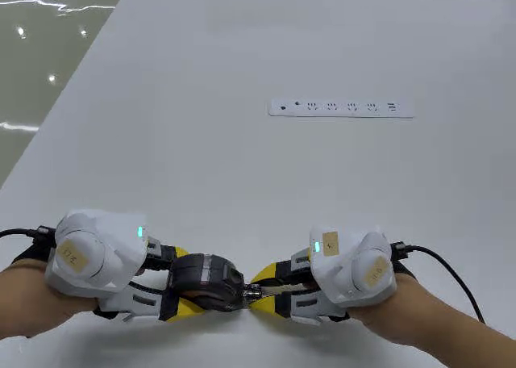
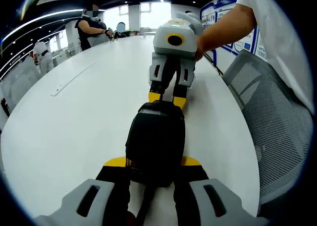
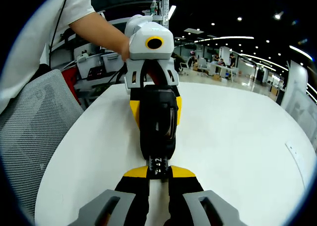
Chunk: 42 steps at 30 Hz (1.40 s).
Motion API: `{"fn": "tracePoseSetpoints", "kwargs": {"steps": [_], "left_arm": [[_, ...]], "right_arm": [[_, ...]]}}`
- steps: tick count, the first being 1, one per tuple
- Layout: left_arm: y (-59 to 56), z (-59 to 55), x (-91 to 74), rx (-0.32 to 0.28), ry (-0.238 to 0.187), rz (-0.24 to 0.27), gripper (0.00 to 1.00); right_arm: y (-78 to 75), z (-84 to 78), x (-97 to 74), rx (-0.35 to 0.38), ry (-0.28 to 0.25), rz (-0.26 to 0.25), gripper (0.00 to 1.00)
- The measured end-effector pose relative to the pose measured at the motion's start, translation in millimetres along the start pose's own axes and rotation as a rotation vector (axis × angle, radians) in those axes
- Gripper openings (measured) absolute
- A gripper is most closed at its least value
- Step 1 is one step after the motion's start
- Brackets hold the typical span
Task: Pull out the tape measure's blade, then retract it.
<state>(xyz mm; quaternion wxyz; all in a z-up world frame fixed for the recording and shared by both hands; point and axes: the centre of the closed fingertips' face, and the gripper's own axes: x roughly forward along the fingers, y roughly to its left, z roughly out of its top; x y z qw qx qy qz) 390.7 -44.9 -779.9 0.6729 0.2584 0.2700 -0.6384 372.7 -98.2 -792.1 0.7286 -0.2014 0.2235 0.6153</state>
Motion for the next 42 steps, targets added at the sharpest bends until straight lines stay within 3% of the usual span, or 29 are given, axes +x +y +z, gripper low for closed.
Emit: {"fn": "tracePoseSetpoints", "kwargs": {"steps": [42], "left_arm": [[-0.1,-0.5,0.4,-0.012,0.013,0.019,0.29]], "right_arm": [[-7.9,-42.7,-60.7,0.015,0.079,-0.047,0.10]]}}
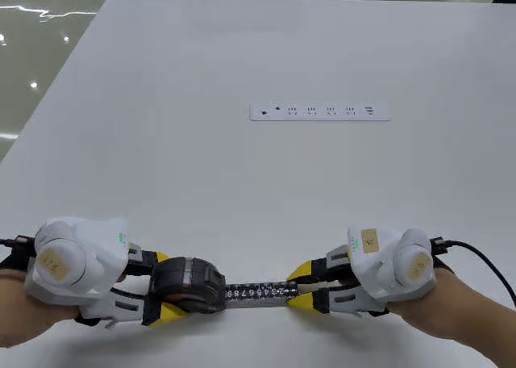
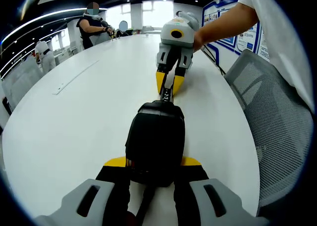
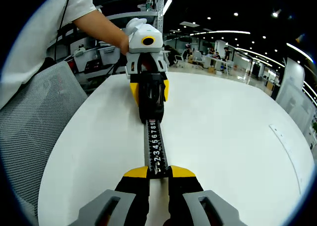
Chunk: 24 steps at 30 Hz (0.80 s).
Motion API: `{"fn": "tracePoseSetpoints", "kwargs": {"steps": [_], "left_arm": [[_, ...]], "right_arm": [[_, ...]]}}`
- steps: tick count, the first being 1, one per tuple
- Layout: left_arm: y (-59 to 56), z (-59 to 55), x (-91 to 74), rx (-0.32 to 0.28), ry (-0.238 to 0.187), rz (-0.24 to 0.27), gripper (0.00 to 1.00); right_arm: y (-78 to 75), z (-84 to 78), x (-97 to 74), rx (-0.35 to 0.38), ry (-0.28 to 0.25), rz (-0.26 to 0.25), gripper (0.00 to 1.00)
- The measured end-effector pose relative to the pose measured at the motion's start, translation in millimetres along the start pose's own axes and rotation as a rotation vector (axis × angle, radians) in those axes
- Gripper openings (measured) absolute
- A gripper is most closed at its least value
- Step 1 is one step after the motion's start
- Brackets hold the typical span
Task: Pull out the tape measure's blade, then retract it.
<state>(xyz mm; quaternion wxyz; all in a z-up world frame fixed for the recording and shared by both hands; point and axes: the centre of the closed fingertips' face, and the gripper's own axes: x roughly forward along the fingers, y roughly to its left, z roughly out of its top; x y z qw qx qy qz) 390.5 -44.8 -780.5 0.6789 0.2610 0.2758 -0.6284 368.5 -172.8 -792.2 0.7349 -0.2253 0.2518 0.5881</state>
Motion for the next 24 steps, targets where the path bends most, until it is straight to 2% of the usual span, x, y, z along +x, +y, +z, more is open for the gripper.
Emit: {"fn": "tracePoseSetpoints", "kwargs": {"steps": [24], "left_arm": [[-1.7,1.7,-0.1,0.008,0.007,0.002,0.29]], "right_arm": [[-4.8,-31.3,-41.9,0.021,0.061,-0.045,0.10]]}}
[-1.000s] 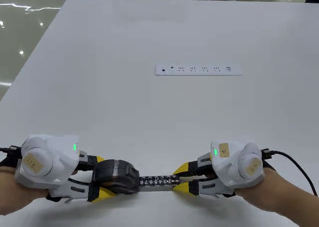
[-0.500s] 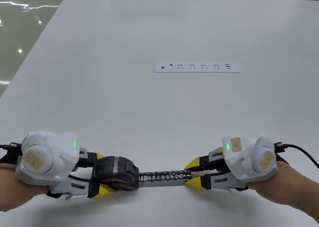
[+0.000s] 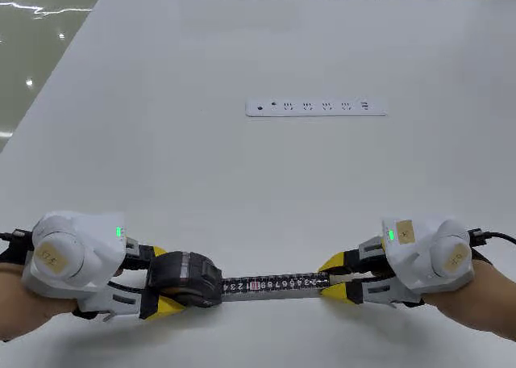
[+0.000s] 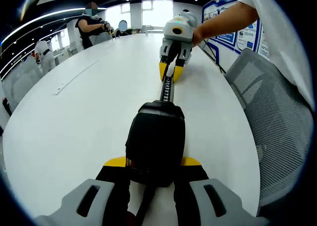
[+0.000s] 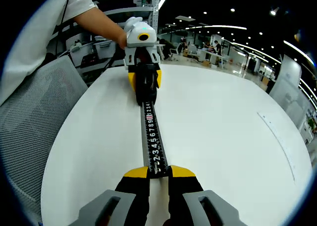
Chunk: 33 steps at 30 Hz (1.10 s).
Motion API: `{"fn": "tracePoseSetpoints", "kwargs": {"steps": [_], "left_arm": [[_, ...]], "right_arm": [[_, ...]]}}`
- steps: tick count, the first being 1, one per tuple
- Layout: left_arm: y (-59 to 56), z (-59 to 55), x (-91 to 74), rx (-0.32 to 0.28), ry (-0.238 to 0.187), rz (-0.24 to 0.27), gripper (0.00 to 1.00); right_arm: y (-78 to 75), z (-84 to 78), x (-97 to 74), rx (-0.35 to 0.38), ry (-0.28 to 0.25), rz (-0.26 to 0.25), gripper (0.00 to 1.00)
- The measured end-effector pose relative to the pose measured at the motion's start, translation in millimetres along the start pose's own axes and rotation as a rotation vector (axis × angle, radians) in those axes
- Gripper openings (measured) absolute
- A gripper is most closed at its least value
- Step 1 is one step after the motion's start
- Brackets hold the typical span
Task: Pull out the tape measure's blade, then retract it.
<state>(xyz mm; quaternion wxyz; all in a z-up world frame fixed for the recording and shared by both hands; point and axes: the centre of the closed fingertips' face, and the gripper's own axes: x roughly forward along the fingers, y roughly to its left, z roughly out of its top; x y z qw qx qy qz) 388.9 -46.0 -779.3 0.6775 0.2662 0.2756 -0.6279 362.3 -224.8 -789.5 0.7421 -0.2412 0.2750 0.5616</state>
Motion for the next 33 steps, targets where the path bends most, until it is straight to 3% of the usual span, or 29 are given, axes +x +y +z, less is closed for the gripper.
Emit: {"fn": "tracePoseSetpoints", "kwargs": {"steps": [10,33], "left_arm": [[0.0,0.6,0.3,-0.001,0.000,0.003,0.29],[-0.5,1.0,0.2,-0.004,0.003,0.004,0.29]], "right_arm": [[-2.3,-19.8,-18.0,0.019,0.029,-0.019,0.10],[-6.5,-43.4,-44.3,0.048,0.076,-0.047,0.10]]}}
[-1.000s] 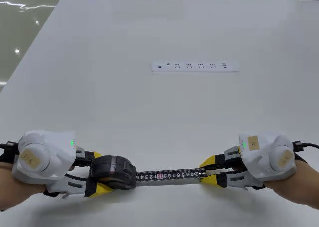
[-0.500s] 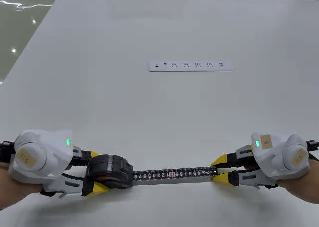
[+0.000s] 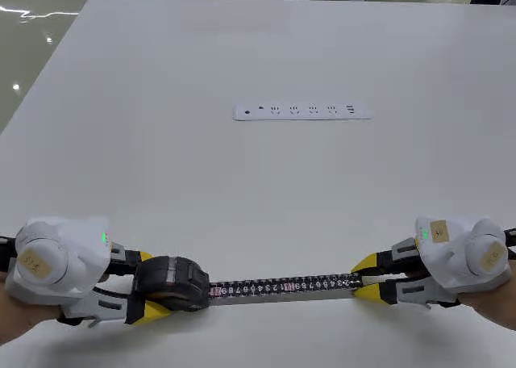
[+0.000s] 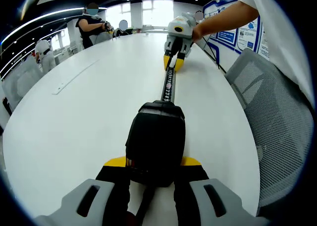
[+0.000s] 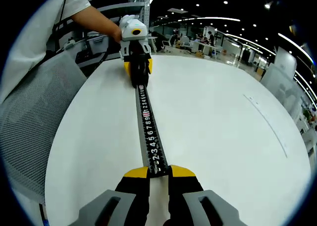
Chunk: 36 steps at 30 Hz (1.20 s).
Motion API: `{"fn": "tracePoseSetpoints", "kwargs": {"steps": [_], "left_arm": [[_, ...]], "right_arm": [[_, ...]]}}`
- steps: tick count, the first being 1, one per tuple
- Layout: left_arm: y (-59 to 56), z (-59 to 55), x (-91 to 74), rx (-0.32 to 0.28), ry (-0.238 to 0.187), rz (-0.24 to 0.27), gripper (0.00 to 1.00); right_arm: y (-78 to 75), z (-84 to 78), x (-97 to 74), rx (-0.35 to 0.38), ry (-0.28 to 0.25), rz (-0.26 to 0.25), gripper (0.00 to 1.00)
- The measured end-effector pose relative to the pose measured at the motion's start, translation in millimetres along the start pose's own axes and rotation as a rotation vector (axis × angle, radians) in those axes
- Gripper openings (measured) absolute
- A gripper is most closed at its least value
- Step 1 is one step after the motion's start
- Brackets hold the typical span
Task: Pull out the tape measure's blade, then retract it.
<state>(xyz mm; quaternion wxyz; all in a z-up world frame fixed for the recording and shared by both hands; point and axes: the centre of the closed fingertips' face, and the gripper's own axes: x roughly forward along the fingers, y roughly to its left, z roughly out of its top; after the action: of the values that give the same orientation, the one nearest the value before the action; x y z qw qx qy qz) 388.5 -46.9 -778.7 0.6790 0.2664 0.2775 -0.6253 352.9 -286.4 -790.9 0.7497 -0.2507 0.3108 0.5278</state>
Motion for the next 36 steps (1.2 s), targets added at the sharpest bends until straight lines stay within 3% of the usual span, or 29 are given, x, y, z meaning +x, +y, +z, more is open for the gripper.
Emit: {"fn": "tracePoseSetpoints", "kwargs": {"steps": [11,20,36], "left_arm": [[0.3,0.2,0.3,-0.004,-0.002,-0.001,0.29],[-0.3,0.3,0.2,-0.006,0.000,0.004,0.29],[0.7,0.4,0.8,-0.023,-0.008,0.013,0.29]], "right_arm": [[-4.5,-9.4,-7.6,0.014,0.016,-0.016,0.10],[-8.1,-24.1,-24.4,0.012,0.043,-0.026,0.10],[-5.9,-25.3,-23.1,0.024,0.058,-0.017,0.12]]}}
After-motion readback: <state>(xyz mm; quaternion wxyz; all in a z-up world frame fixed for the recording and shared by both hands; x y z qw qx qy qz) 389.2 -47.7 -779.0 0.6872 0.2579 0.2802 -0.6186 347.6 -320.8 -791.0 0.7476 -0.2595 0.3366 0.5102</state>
